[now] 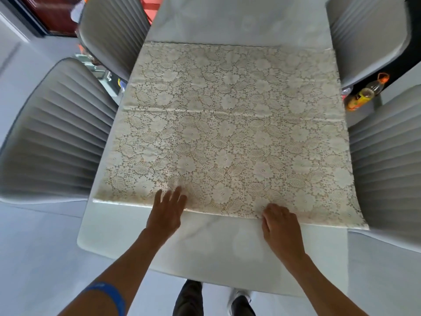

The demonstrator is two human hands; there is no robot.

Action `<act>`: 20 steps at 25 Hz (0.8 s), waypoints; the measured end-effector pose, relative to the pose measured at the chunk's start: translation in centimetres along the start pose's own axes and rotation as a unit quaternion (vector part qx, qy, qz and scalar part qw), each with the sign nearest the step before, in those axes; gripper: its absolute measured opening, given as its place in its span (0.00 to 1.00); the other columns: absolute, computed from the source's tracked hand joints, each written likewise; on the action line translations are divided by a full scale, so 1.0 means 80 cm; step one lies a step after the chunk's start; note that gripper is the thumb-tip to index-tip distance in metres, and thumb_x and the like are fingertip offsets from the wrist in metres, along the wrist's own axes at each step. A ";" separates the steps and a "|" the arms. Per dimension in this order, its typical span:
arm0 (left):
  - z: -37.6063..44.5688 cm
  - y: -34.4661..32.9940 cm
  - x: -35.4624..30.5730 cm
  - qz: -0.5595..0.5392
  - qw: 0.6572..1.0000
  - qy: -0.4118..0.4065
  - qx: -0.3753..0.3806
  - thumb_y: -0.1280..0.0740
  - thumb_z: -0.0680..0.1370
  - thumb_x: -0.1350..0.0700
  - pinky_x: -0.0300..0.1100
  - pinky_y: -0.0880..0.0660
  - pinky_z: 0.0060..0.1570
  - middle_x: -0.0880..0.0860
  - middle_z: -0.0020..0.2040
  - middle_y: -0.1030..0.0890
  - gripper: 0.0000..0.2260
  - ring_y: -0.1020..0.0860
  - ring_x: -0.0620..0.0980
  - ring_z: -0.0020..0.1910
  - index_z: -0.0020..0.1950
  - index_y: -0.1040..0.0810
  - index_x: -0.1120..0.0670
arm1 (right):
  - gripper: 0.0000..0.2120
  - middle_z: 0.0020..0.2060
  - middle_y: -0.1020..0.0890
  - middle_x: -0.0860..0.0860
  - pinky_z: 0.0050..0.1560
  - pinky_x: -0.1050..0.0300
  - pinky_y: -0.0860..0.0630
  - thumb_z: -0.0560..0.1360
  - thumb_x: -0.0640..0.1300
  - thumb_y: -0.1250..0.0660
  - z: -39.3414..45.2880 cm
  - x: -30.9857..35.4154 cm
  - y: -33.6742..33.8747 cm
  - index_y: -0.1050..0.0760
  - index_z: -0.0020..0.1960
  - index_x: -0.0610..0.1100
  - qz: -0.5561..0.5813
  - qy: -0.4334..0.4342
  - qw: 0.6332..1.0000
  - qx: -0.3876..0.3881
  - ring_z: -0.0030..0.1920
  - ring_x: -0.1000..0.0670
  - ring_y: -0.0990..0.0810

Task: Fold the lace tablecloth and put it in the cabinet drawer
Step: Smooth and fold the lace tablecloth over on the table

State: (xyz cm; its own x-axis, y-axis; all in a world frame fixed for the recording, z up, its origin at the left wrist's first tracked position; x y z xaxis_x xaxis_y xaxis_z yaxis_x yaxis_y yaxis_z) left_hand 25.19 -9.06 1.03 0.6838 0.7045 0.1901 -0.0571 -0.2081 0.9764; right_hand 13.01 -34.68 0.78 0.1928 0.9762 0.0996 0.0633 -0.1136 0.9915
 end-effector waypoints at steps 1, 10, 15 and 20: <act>0.000 -0.002 0.008 -0.004 1.000 0.000 0.003 0.28 0.61 0.69 0.57 0.20 0.47 0.63 0.59 0.18 0.21 0.17 0.62 0.48 0.54 0.17 0.60 | 0.03 0.45 0.19 0.44 0.38 0.48 0.25 0.74 0.39 0.33 0.003 -0.001 0.003 0.23 0.46 0.40 0.012 -0.016 1.000 -0.007 0.41 0.40 0.21; 0.036 0.001 0.076 -0.163 0.986 0.033 0.020 0.29 0.67 0.68 0.56 0.23 0.54 0.57 0.42 0.18 0.12 0.19 0.60 0.43 0.49 0.23 0.60 | 0.22 0.58 0.19 0.44 0.54 0.44 0.25 0.64 0.31 0.32 0.015 -0.026 0.004 0.22 0.57 0.40 -0.027 -0.101 0.995 0.000 0.55 0.40 0.19; 0.010 -0.004 0.116 -0.111 0.993 0.021 0.025 0.44 0.74 0.67 0.54 0.31 0.67 0.56 0.44 0.16 0.17 0.17 0.56 0.46 0.56 0.20 0.59 | 0.25 0.68 0.25 0.55 0.73 0.48 0.45 0.76 0.37 0.42 0.026 -0.047 -0.001 0.31 0.71 0.52 -0.113 -0.158 0.972 0.132 0.67 0.50 0.26; -0.052 -0.013 0.110 -0.157 0.945 0.052 0.281 0.39 0.78 0.62 0.50 0.38 0.69 0.48 0.45 0.18 0.12 0.20 0.51 0.50 0.58 0.29 0.49 | 0.23 0.64 0.23 0.59 0.75 0.46 0.47 0.77 0.39 0.43 -0.052 -0.022 0.004 0.29 0.68 0.58 -0.062 -0.148 0.950 0.267 0.66 0.56 0.27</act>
State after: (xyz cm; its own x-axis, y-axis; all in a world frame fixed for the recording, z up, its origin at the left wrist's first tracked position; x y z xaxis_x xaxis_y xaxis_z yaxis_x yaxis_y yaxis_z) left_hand 28.21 0.16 2.14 0.5254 0.8485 -0.0630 0.5524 -0.2840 0.7837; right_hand 8.61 -35.70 1.30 0.4127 0.9027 -0.1220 0.5765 -0.1552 0.8022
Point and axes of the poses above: each hand's wrist, its own z-axis towards the middle knuckle, its own y-axis out of the back of the hand, x = y × z, the point moved 7 cm from there along z, towards the middle knuckle
